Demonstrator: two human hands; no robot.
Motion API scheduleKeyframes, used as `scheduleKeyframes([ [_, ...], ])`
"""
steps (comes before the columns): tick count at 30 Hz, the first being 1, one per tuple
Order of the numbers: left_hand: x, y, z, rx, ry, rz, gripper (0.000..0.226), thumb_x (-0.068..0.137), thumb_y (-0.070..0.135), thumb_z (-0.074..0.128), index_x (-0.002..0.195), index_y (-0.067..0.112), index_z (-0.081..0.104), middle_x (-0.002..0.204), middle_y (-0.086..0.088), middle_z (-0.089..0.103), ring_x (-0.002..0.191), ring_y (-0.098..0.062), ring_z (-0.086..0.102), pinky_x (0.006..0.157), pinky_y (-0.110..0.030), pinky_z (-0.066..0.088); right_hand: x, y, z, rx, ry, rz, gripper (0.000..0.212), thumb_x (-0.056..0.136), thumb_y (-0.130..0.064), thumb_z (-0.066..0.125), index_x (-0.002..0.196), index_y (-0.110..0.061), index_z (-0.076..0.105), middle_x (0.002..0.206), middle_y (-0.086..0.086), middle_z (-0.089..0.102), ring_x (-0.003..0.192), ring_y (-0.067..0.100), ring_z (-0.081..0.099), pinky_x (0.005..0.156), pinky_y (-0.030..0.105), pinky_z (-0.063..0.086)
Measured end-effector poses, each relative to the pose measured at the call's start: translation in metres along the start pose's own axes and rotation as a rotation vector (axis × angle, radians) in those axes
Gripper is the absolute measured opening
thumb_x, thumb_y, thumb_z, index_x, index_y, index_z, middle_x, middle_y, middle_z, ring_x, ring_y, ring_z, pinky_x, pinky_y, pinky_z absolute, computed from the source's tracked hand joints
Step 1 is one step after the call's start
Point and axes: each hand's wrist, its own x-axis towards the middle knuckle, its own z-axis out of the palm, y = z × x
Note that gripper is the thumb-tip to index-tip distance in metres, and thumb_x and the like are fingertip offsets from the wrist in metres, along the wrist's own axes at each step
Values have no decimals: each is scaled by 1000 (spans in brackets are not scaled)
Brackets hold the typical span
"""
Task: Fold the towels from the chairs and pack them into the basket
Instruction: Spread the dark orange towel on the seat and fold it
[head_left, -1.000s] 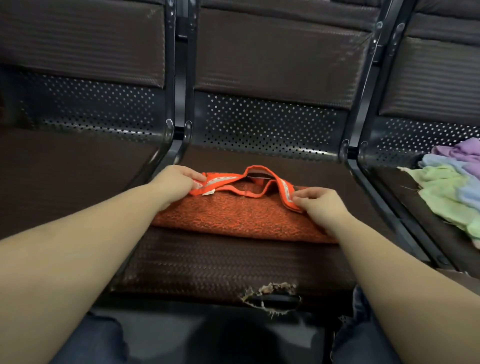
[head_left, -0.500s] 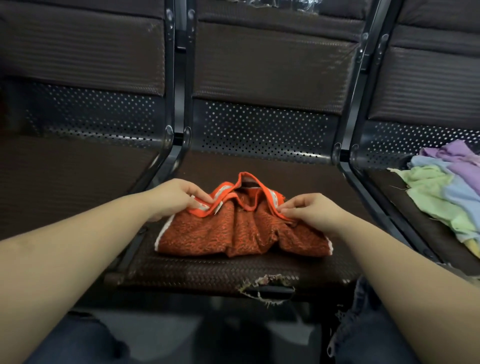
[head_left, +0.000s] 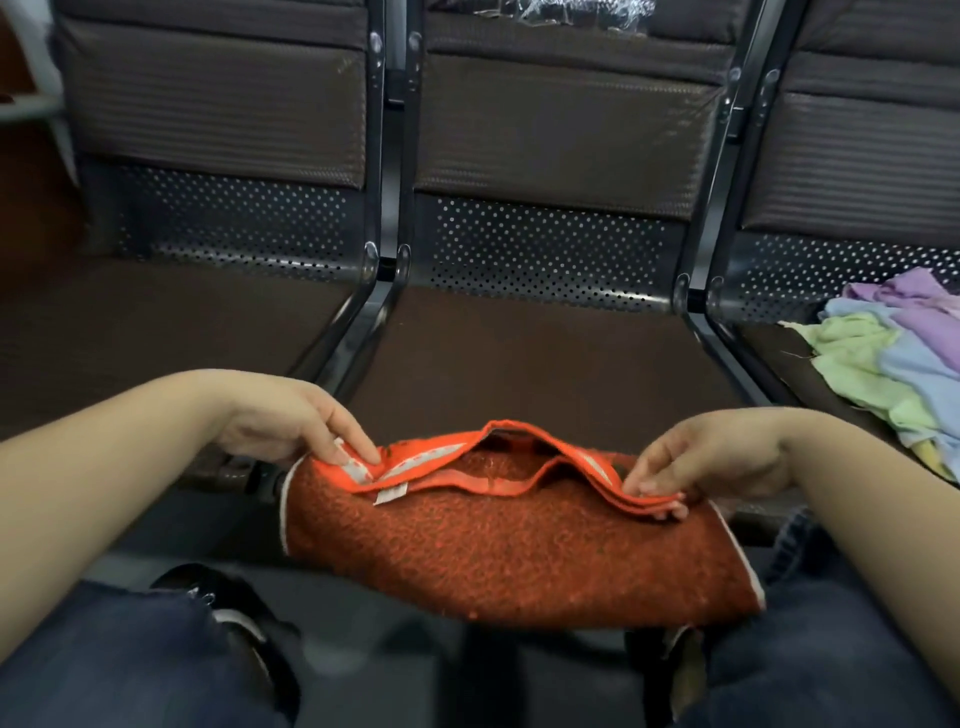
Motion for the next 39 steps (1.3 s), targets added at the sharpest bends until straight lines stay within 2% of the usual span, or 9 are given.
scheduleKeyframes([
  [3, -9, -6, 6, 76, -17, -76, 33, 86, -16, 48, 86, 4, 74, 87, -16, 73, 71, -18, 70, 65, -27, 57, -14, 0, 5, -101, -123, 168, 15, 81, -11, 69, 96, -11, 73, 69, 1, 63, 61, 7, 59, 67, 31, 59],
  [11, -28, -9, 8, 272, -53, -225, 25, 88, -2, 53, 97, 8, 74, 82, -12, 71, 83, -20, 70, 73, -33, 54, -34, 11, 9, -57, 219, 331, 21, 92, 1, 47, 95, -3, 68, 58, 4, 58, 45, 9, 53, 52, 34, 58],
  [17, -23, -2, 12, 5, 132, -162, 28, 90, -4, 39, 98, -2, 65, 62, -11, 64, 53, -18, 67, 46, -25, 55, -36, 21, 2, 167, 353, 263, 31, 67, -10, 62, 96, -1, 65, 55, 5, 54, 42, 10, 53, 44, 26, 54],
  [20, -17, 1, 6, -266, 215, -109, 29, 90, -2, 43, 87, -4, 71, 58, -11, 65, 43, -14, 64, 38, -22, 52, -37, 19, -1, 392, 427, 190, 11, 79, -9, 58, 83, -1, 64, 50, 7, 55, 38, 12, 56, 40, 25, 53],
  [22, -12, 5, 6, -385, 266, -73, 31, 92, 2, 44, 80, -3, 72, 56, -11, 66, 42, -13, 64, 38, -22, 52, -35, 19, -7, 509, 505, 137, 17, 92, -11, 51, 80, -2, 59, 48, 8, 58, 40, 15, 62, 38, 25, 53],
  [27, 2, 20, 14, -590, 396, -8, 27, 96, 3, 36, 86, 2, 61, 56, -9, 64, 53, -22, 70, 53, -36, 58, -26, 9, -13, 688, 662, -1, 16, 96, -8, 46, 90, -3, 60, 50, 6, 62, 52, 23, 70, 46, 38, 56],
  [30, 10, 34, 17, -664, 473, 51, 28, 96, 4, 32, 91, 10, 60, 57, -5, 61, 65, -28, 70, 88, -50, 51, -19, 0, -16, 761, 732, -95, 16, 95, -9, 48, 89, -9, 62, 53, 2, 64, 52, 20, 70, 74, 49, 56],
  [33, 18, 45, 16, -732, 510, 135, 29, 95, 5, 30, 89, 17, 55, 48, 0, 58, 79, -28, 63, 102, -53, 36, -10, -10, -21, 805, 784, -217, 20, 96, -10, 45, 90, -18, 62, 62, -3, 61, 57, 15, 70, 102, 57, 34],
  [39, 37, 67, 2, -895, 569, 381, 29, 90, 5, 28, 86, 20, 53, 40, 5, 52, 83, -23, 63, 110, -54, 23, 12, -28, -37, 793, 882, -508, 42, 96, -8, 33, 130, -22, 53, 85, -3, 57, 82, 10, 59, 110, 61, 14],
])
